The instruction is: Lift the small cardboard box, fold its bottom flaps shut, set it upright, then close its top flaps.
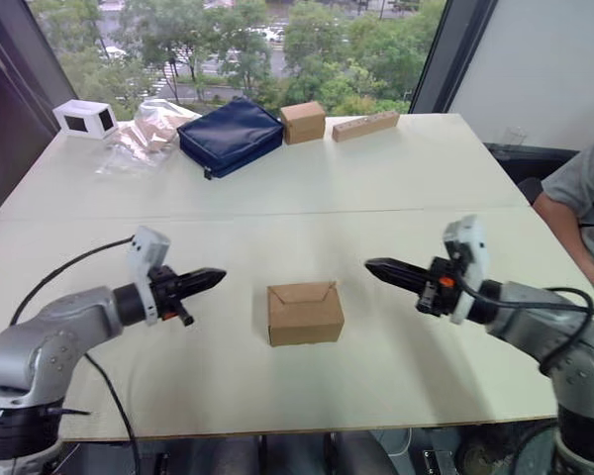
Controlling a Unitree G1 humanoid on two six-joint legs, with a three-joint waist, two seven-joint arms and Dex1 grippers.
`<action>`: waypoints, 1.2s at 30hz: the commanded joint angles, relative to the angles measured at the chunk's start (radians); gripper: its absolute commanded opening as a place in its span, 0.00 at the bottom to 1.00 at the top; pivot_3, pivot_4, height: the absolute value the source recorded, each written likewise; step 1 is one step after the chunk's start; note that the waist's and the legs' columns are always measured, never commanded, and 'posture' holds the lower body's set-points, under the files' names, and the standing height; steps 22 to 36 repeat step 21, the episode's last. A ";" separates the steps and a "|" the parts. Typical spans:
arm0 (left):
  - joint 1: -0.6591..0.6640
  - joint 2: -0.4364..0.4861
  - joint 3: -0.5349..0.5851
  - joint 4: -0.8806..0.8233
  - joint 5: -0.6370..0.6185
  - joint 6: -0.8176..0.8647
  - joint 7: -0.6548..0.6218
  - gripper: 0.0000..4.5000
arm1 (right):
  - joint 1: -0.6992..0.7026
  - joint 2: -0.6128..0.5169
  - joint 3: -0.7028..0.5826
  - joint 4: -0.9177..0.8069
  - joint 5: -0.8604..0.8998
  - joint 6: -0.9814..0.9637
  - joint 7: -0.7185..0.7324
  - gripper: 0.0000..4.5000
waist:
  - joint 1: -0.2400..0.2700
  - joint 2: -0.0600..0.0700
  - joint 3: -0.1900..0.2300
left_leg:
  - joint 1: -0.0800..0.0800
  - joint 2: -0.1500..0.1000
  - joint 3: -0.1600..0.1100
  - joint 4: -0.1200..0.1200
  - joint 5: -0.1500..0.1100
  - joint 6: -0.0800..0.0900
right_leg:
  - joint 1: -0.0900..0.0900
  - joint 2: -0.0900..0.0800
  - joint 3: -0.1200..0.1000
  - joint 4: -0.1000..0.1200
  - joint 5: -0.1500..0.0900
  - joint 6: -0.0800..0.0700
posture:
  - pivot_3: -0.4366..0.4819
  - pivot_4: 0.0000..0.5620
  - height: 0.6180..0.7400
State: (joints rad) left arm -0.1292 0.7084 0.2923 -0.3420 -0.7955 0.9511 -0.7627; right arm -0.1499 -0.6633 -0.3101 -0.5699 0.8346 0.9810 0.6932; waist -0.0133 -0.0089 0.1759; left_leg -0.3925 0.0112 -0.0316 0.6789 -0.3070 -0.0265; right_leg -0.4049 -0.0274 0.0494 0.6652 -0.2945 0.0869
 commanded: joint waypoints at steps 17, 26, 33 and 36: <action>0.390 0.096 0.033 -0.142 -0.033 -0.074 -0.163 0.01 | 0.318 -0.183 -0.004 0.016 -0.087 -0.129 0.152 0.00 | 0.001 0.000 0.000 | 0.002 0.001 0.002 -0.001 0.000 0.000 | 0.002 0.000 0.000 -0.001 0.000 -0.001 | 0.48 0.27 1.00; 0.402 0.104 0.026 -0.142 -0.032 -0.076 -0.172 0.01 | 0.302 -0.176 0.025 0.021 -0.098 -0.137 0.141 0.00 | 0.001 0.000 0.000 | 0.002 0.001 0.002 -0.001 0.000 0.000 | 0.002 0.000 0.000 -0.001 0.000 -0.001 | 0.48 0.27 1.00; 0.402 0.104 0.026 -0.142 -0.032 -0.076 -0.172 0.01 | 0.302 -0.176 0.025 0.021 -0.098 -0.137 0.141 0.00 | 0.001 0.000 0.000 | 0.002 0.001 0.002 -0.001 0.000 0.000 | 0.002 0.000 0.000 -0.001 0.000 -0.001 | 0.48 0.27 1.00; 0.402 0.104 0.026 -0.142 -0.032 -0.076 -0.172 0.01 | 0.302 -0.176 0.025 0.021 -0.098 -0.137 0.141 0.00 | 0.001 0.000 0.000 | 0.002 0.001 0.002 -0.001 0.000 0.000 | 0.002 0.000 0.000 -0.001 0.000 -0.001 | 0.48 0.27 1.00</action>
